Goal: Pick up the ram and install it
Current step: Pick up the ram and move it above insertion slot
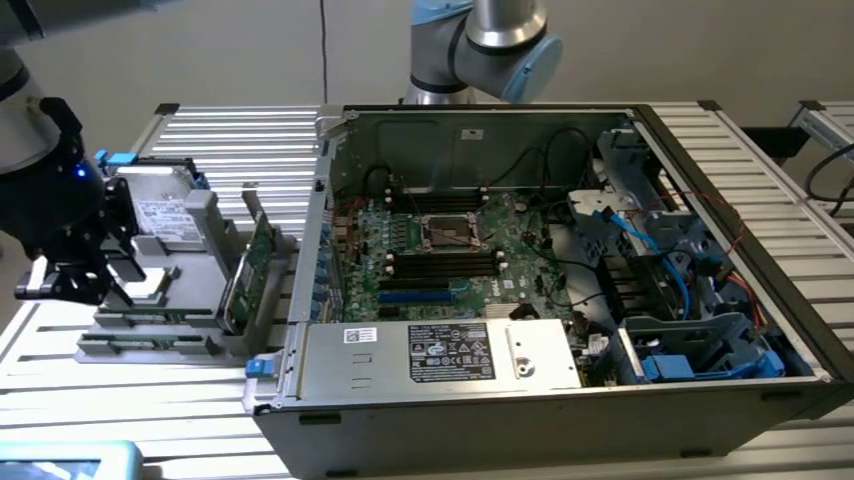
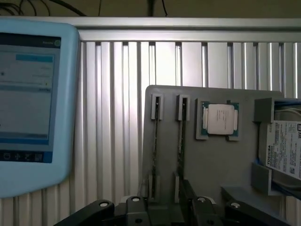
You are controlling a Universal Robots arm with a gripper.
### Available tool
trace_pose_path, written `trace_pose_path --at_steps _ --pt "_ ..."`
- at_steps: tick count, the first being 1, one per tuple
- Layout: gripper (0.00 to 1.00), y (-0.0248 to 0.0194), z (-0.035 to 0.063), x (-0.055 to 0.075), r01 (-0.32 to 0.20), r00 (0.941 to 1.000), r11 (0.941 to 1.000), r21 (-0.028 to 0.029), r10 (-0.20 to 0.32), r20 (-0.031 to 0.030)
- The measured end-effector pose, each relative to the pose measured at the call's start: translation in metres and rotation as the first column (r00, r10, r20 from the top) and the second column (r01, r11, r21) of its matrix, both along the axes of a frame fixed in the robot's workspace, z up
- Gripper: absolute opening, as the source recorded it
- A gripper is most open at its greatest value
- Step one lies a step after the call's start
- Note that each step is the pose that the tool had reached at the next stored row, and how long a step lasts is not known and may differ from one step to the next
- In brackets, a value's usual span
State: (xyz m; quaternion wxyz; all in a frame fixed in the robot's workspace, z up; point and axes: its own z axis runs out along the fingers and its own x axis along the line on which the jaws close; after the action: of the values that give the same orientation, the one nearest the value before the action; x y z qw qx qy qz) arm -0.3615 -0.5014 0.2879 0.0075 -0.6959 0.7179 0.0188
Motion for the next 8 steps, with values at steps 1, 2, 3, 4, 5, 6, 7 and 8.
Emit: trace_pose_path --at_steps 1,2,3,4,5,6,7,8 --pt "0.39 0.0000 -0.0019 0.001 0.000 1.0000 1.0000 0.0001 0.000 0.0001" --pt "0.39 0.0000 -0.0036 0.002 0.001 1.0000 1.0000 0.0000 -0.001 0.0000" --pt "0.39 0.0000 -0.0055 0.002 0.002 1.0000 1.0000 0.0000 -0.002 0.0000" --pt "0.39 0.0000 -0.0073 0.003 0.002 1.0000 1.0000 0.0000 -0.002 0.0001" --pt "0.39 0.0001 -0.0092 0.003 0.003 1.0000 1.0000 0.0001 -0.003 0.0001" --pt "0.39 0.0001 -0.0110 0.003 0.005 1.0000 1.0000 0.0001 -0.005 0.0001" --pt "0.39 0.0000 -0.0129 0.003 0.006 1.0000 1.0000 -0.0001 -0.006 0.0001" --pt "0.39 0.0000 -0.0144 0.003 0.007 1.0000 1.0000 -0.0004 -0.007 0.0002"
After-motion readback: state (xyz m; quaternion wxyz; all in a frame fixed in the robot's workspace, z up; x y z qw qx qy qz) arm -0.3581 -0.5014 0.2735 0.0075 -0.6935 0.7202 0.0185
